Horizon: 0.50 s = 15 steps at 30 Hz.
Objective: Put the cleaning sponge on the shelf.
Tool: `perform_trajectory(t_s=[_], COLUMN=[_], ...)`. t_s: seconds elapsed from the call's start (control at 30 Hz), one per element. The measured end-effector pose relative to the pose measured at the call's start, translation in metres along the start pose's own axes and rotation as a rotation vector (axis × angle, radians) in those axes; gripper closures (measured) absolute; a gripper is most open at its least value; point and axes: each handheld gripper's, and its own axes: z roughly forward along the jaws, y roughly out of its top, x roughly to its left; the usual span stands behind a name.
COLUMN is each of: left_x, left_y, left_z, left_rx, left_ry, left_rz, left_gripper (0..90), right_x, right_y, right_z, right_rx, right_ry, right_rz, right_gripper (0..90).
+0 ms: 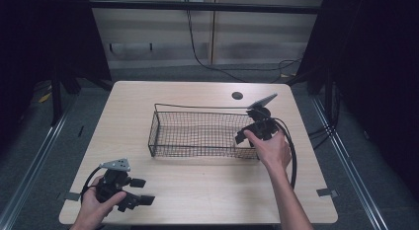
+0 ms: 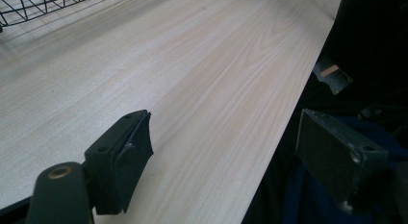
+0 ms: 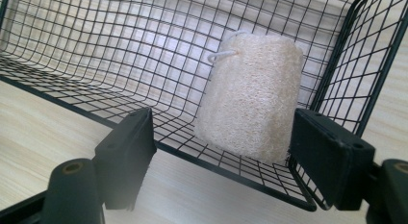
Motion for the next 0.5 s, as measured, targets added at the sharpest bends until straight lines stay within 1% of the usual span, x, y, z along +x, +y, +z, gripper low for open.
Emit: perform_trajectory(t_s=[0.07,0.17,0.2,0.23,0.27,0.37,0.43,0.5], left_x=[0.0,0.0,0.0,0.0,0.0,0.0,0.0,0.0], left_y=[0.0,0.0,0.0,0.0,0.0,0.0,0.0,0.0], left_z=[0.001,0.001,0.001,0.001,0.001,0.001,0.001,0.001], left_rx=[0.0,0.001,0.0,0.0,-0.001,0.001,0.0,0.004], left_ry=[0.002,0.003,0.004,0.004,0.005,0.005,0.006,0.004], left_rz=[-0.002,-0.001,-0.001,-0.001,-0.002,-0.002,-0.005,-0.004], left_gripper=[19.7,19.6,19.7,19.7,19.7,19.7,19.7,19.7], right_x=[0.001,0.002,0.002,0.002,0.002,0.003,0.003,0.003], right_y=[-0.001,-0.005,-0.008,-0.008,-0.011,-0.014,-0.016,-0.018], right_z=[-0.001,-0.005,-0.008,-0.008,-0.009,-0.009,-0.01,-0.012], right_rx=[0.002,-0.016,-0.041,-0.041,-0.038,-0.03,-0.02,-0.023], right_ry=[-0.002,-0.007,-0.004,-0.004,0.019,0.018,0.04,0.045], right_rz=[-0.007,-0.025,-0.03,-0.03,-0.031,-0.032,-0.039,-0.04], right_gripper=[23.6,24.2,24.5,24.5,24.8,25.3,25.8,25.7])
